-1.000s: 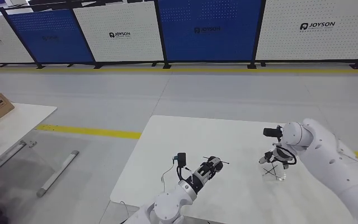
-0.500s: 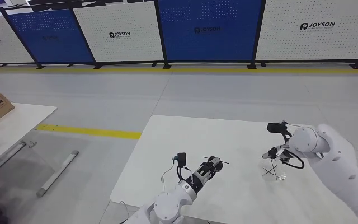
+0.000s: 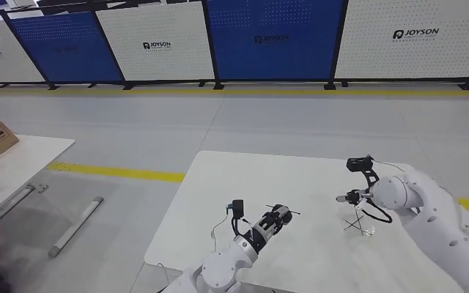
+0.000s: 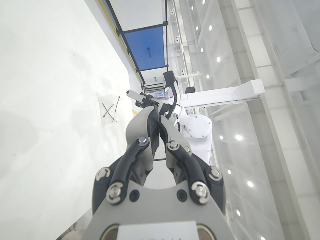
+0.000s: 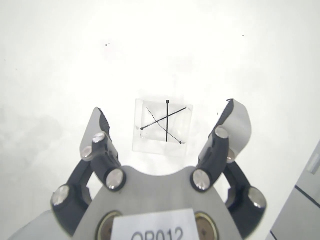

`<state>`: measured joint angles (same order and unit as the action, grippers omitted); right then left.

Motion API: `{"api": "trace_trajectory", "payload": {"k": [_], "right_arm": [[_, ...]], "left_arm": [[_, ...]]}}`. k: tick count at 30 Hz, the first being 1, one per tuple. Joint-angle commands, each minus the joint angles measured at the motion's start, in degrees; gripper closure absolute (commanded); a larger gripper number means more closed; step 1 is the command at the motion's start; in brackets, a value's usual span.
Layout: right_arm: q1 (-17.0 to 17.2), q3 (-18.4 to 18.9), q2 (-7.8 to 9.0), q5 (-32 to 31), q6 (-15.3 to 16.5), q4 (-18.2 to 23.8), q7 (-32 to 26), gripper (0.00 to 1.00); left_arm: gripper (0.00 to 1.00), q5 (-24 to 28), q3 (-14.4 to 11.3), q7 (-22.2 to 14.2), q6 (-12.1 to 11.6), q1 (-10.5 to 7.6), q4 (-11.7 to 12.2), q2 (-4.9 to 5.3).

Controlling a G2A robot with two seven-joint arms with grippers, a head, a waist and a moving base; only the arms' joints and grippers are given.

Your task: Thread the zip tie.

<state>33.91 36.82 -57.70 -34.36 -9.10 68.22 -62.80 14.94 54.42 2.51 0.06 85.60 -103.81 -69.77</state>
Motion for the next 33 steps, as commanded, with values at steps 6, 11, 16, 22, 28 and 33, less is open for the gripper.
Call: {"api": "trace_trajectory", "payload": {"k": [6, 11, 16, 22, 28, 33], "right_arm": [[-0.7, -0.7, -0.74, -0.2, 5.7, -2.2, -1.2, 0.0], [-0.4, -0.6, -0.73, -0.3, 6.3, -2.0, -0.3, 0.0], [1.1, 0.9, -0.02, -0.1, 11.9, -1.6, -1.6, 0.0], [1.3, 1.5, -0.27, -0.3, 10.7, -1.7, -3.7, 0.53], [1.1, 2.0, -0.66, -0.1, 10.9, -2.8, -5.1, 0.61], [1.0, 1.9, -1.19, 0.0, 10.1, -3.9, -6.7, 0.6]], "left_arm": [[1.0, 0.0, 0.0, 0.0, 0.0, 0.0, 0.0, 0.0], [1.0, 0.0, 0.0, 0.0, 0.0, 0.0, 0.0, 0.0], [1.0, 0.0, 0.0, 0.0, 0.0, 0.0, 0.0, 0.0], [1.0, 0.0, 0.0, 0.0, 0.0, 0.0, 0.0, 0.0], [1.0, 0.0, 0.0, 0.0, 0.0, 0.0, 0.0, 0.0], [1.0, 0.0, 0.0, 0.0, 0.0, 0.0, 0.0, 0.0]]}}
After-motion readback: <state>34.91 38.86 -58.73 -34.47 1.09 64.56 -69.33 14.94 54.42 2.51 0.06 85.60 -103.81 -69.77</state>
